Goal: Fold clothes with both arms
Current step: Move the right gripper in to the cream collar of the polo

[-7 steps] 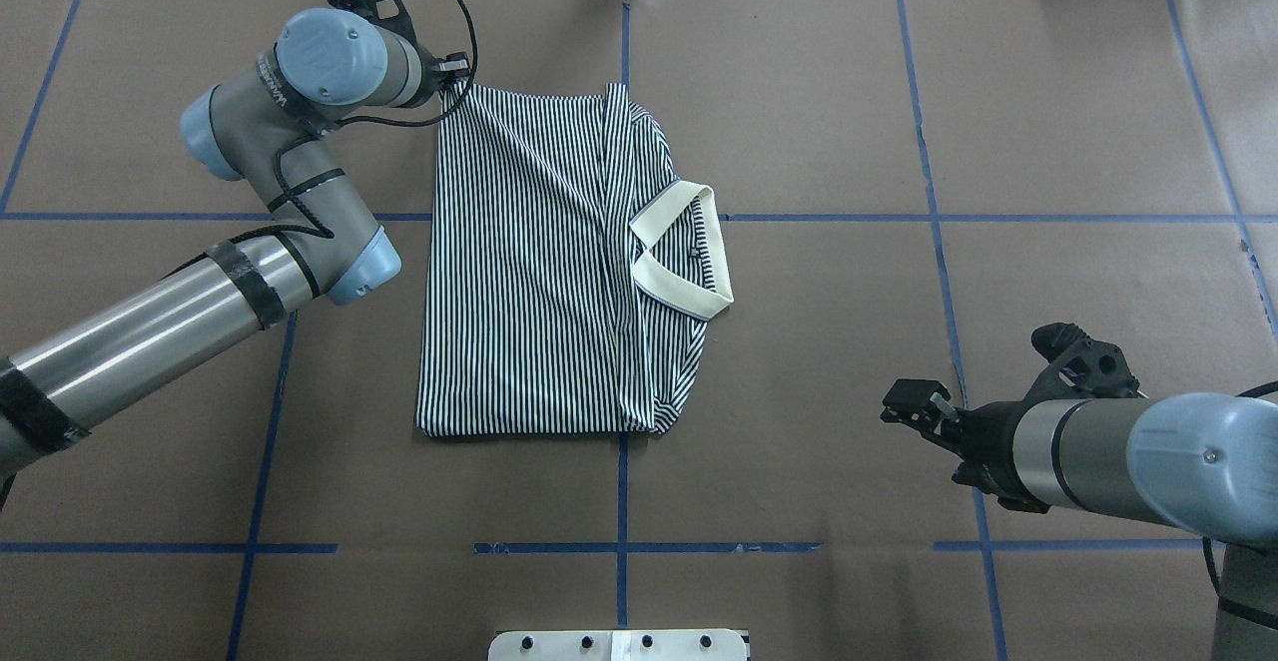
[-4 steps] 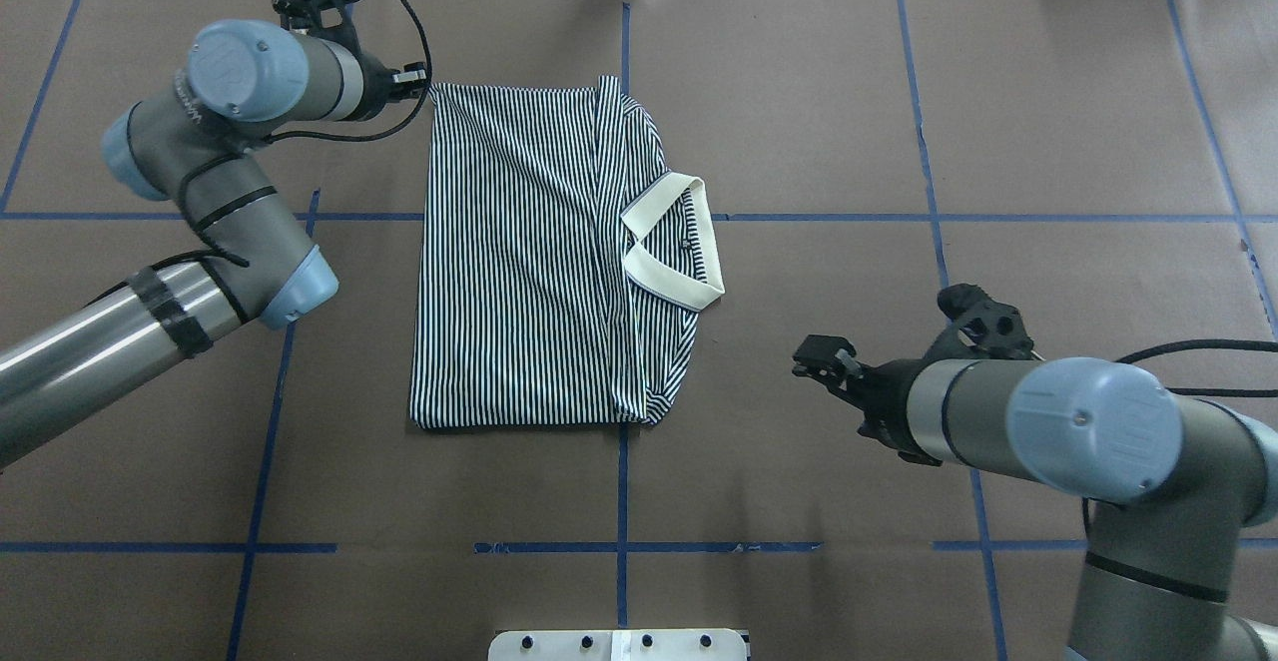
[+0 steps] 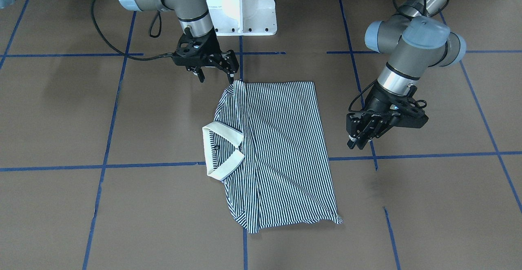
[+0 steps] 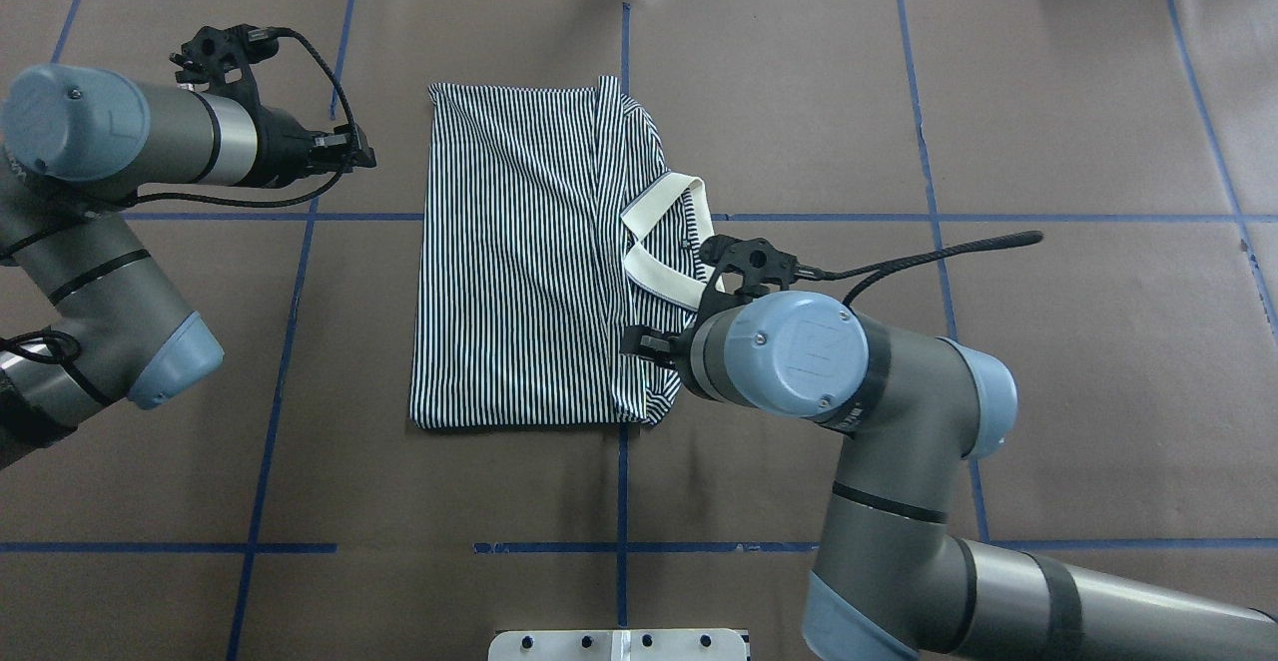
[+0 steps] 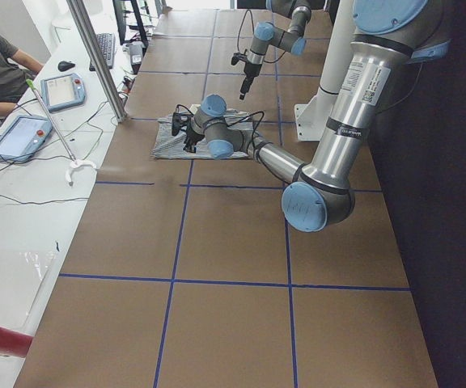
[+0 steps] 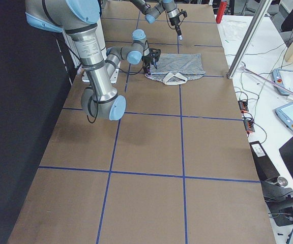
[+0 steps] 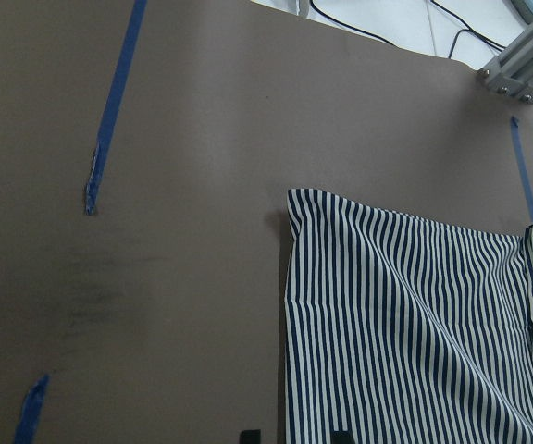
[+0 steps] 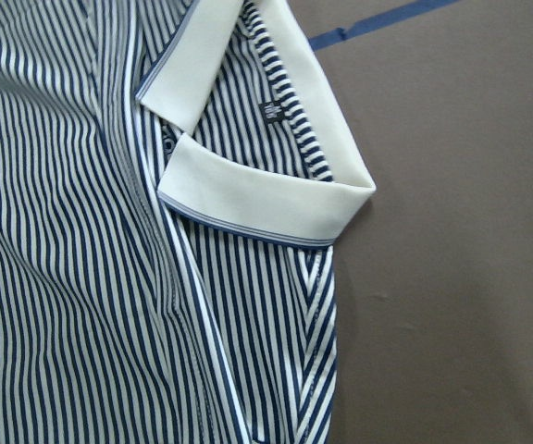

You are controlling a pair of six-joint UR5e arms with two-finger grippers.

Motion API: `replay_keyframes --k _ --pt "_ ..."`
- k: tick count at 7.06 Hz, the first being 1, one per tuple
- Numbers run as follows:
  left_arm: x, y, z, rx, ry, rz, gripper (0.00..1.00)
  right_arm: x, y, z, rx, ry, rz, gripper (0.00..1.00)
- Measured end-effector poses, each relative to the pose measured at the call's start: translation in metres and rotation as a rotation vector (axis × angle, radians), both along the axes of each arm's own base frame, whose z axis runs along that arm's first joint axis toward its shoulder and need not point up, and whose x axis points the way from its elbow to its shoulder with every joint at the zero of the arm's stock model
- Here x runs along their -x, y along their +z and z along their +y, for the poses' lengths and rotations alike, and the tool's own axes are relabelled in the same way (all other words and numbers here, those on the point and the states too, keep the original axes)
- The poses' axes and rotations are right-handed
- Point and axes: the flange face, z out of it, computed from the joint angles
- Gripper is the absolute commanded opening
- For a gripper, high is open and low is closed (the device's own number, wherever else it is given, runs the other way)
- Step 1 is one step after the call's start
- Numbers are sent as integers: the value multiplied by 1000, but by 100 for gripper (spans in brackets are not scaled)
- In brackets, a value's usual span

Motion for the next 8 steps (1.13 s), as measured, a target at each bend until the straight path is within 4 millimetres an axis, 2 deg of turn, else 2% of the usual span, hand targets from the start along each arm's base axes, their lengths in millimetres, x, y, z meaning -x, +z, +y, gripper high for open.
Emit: replay_keyframes --k 3,4,5,8 --pt "0 -1 6 44 -5 32 40 75 -46 -20 -177 -260 231 100" --pt "-1 -1 7 53 -7 36 40 91 -47 -24 -199 -305 275 100" --pt "-1 -1 8 61 -10 42 40 100 -39 -24 -205 -333 308 100" --pt "-4 -2 10 79 -4 55 40 107 -14 -14 -186 -392 396 100"
